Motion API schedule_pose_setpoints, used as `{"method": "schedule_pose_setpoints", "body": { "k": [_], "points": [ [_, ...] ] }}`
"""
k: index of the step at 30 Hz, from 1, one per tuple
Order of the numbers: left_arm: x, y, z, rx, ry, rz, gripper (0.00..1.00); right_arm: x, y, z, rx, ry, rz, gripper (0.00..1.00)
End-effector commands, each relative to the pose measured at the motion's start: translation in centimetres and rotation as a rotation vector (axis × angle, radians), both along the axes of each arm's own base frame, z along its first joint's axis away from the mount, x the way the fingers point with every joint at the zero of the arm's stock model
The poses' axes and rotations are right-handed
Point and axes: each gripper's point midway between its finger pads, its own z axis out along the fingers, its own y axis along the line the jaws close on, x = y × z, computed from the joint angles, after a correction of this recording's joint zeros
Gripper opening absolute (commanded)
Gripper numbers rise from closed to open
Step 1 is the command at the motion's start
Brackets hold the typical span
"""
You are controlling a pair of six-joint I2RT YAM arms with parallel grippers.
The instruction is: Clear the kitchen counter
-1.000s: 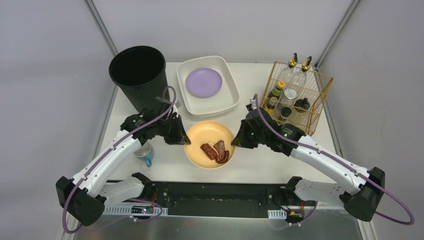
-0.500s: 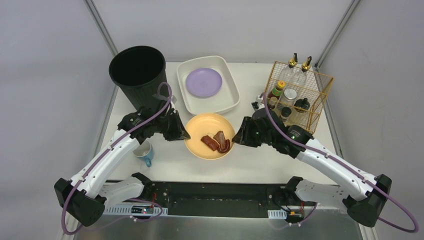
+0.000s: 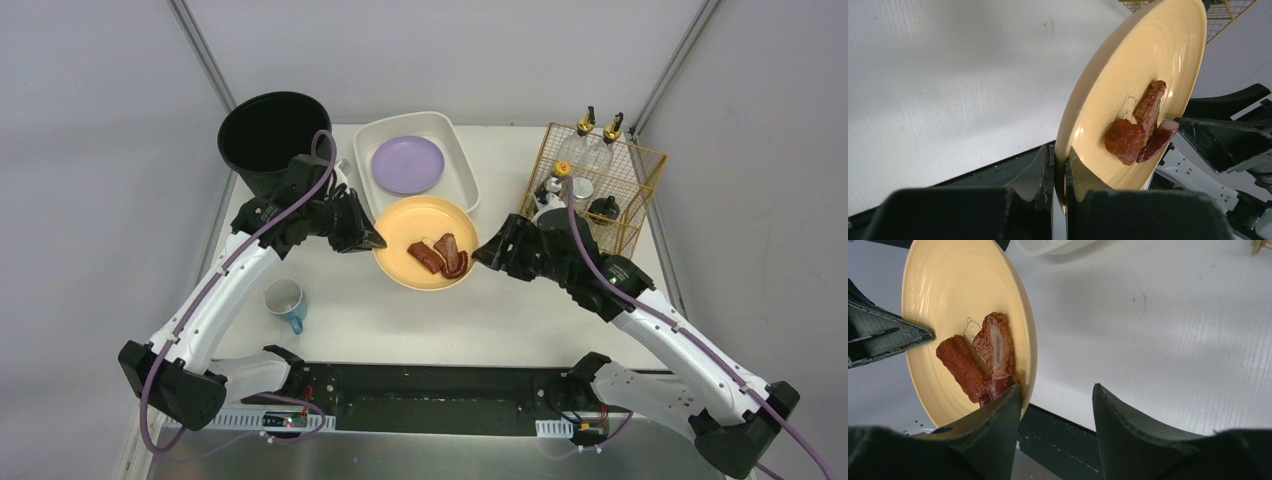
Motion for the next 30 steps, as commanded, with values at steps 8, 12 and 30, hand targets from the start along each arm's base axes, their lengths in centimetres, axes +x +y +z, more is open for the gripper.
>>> {"method": "schedule_pose_setpoints", "body": {
  "k": [8,12,30],
  "points": [
    [7.0,2.1,7.2,-0.057,-0.166,0.101,0.0,-1.0,-3.9,-2.4,-0.078,0.013,-0.074,0.58],
    [7.7,2.7,7.7,-0.052,-0.172,0.111,0.0,-1.0,-4.4,-1.7,-0.067,-0.019,-0.094,0.59],
    [10.7,6.0,10.8,-0.074,-0.228,0.233,0.0,-0.8,-3.2,-2.1,-0.047,-0.006,-0.055,0.61]
  ]
}}
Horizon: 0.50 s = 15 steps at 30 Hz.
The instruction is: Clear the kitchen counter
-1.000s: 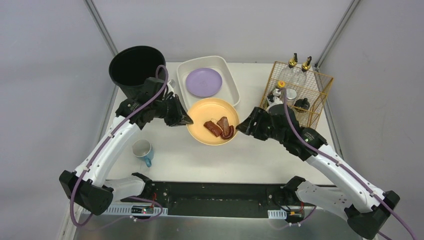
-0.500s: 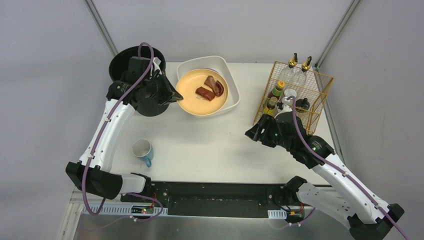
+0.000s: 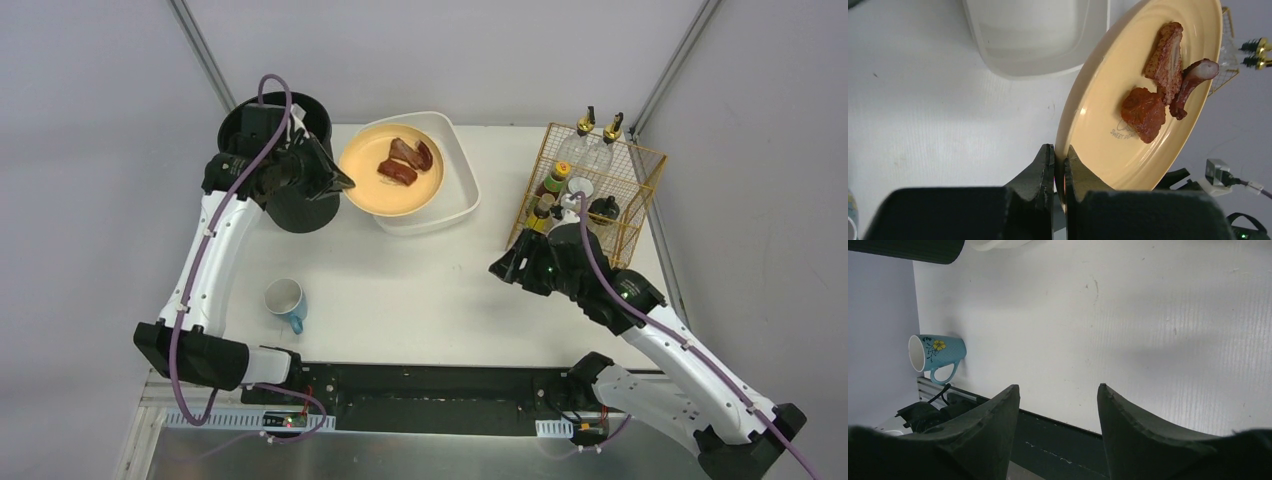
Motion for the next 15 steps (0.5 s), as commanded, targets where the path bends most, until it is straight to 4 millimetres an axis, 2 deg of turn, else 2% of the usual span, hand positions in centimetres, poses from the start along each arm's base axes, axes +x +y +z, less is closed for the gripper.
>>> {"method": "schedule_pose_setpoints", "body": {
  "k": [1,4,11,15],
  "points": [
    [2.0,1.1,5.2,-0.047,-0.14,0.049,0.0,0.2,0.7,0.1,0.021,-0.011,0.026,0.61],
    [3.3,2.5,6.7,-0.03,-0.18,0.098,0.0,0.1,0.9,-0.1,0.025,-0.002,0.04,0.61],
    [6.2,7.5,9.7,0.058,-0.254,0.249,0.0,-0.4,0.8,-0.4,0.026,0.001,0.049,0.62],
    [7.7,11.8,11.0,0.111,-0.29,0.355,0.0,-0.4,0.7,-0.7,0.021,0.003,0.051,0.62]
  ]
}}
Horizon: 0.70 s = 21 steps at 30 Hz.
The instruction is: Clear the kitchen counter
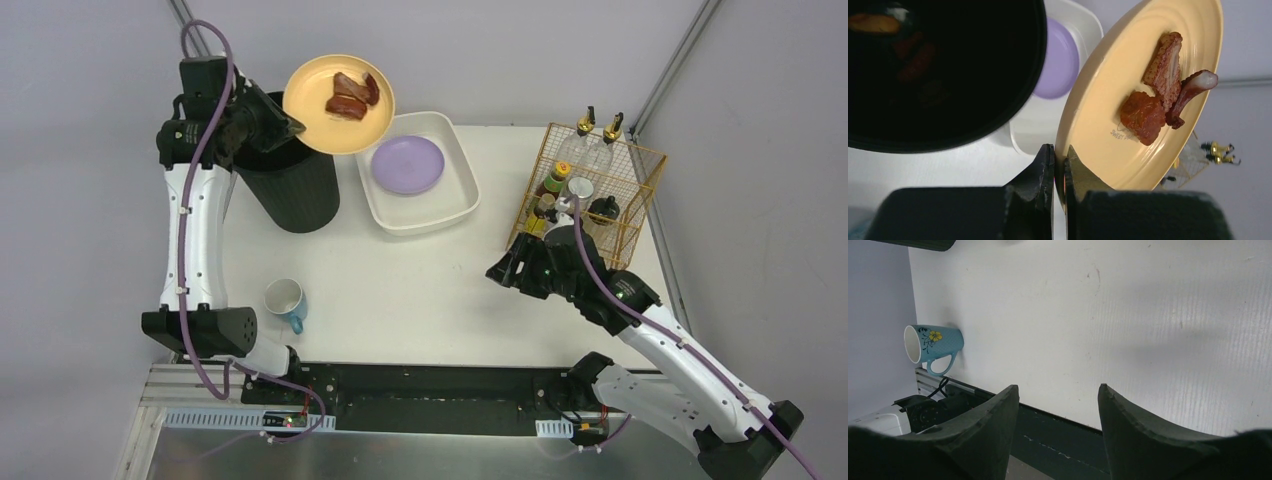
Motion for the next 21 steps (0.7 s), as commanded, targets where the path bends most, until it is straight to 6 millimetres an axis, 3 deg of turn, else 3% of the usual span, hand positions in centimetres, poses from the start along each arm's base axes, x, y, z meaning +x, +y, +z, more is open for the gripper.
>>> {"method": "schedule_pose_setpoints", "body": {
  "k": [1,7,12,21],
  "points": [
    [1.2,4.5,3.3,0.078,-0.099,0.121,0.0,0.1,0.1,0.4,0.009,-0.029,0.017,0.62],
    [1.2,9.9,4.5,0.213,-0.103,0.262,0.0,0.0,0.0,0.1,-0.004,-0.028,0.025,0.63],
    [-0.1,14.2,4.7,0.38,-0.073,0.39,0.0,0.1,0.0,0.2,0.0,-0.031,0.025,0.63],
    [-2.7,19.3,4.8,0.652,0.013,0.548,0.0,-0.6,0.6,-0.1,0.027,-0.007,0.061,0.63]
  ]
}}
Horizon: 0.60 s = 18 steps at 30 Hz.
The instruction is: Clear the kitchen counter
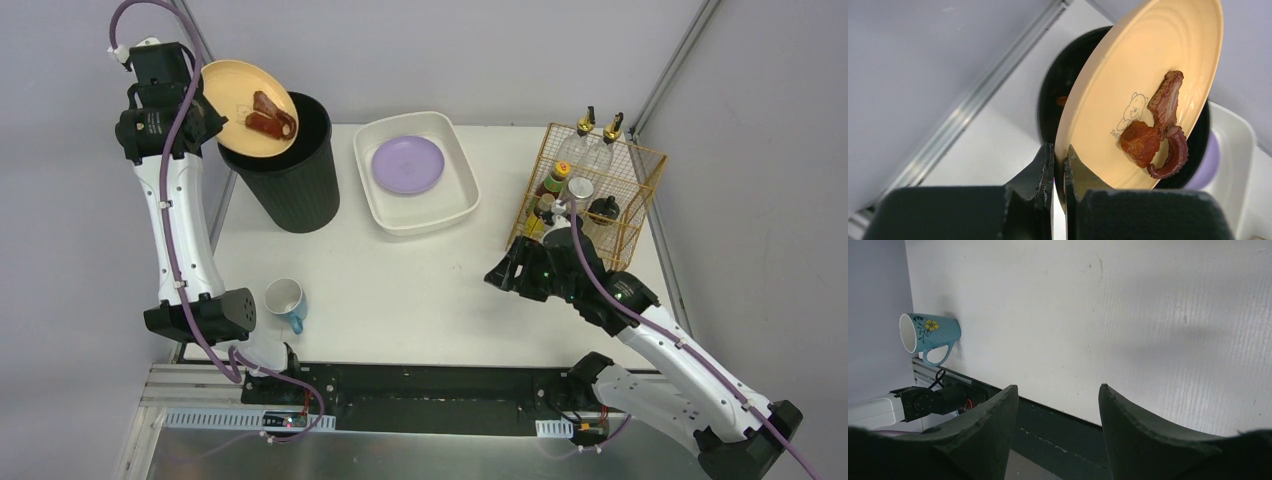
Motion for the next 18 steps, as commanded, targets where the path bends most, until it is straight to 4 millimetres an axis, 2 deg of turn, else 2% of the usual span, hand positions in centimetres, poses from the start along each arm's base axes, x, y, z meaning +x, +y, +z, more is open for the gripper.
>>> {"method": "schedule_pose_setpoints", "body": {
  "k": [1,5,8,18],
  "points": [
    [-2.2,3.5,3.1,0.189,-0.018,0.125,0.0,-0.1,0.4,0.5,0.033,-0.021,0.022,0.63],
    [-2.6,4.9,3.1,0.251,0.018,0.176,0.0,-0.2,0.4,0.4,0.035,-0.017,0.025,0.63],
    [-2.5,4.9,3.2,0.303,0.041,0.192,0.0,-0.3,0.4,0.4,0.043,-0.016,0.028,0.63],
    [-0.6,2.0,4.8,0.594,0.125,0.195,0.0,-1.0,0.2,0.0,0.056,-0.014,0.033,0.64]
  ]
}}
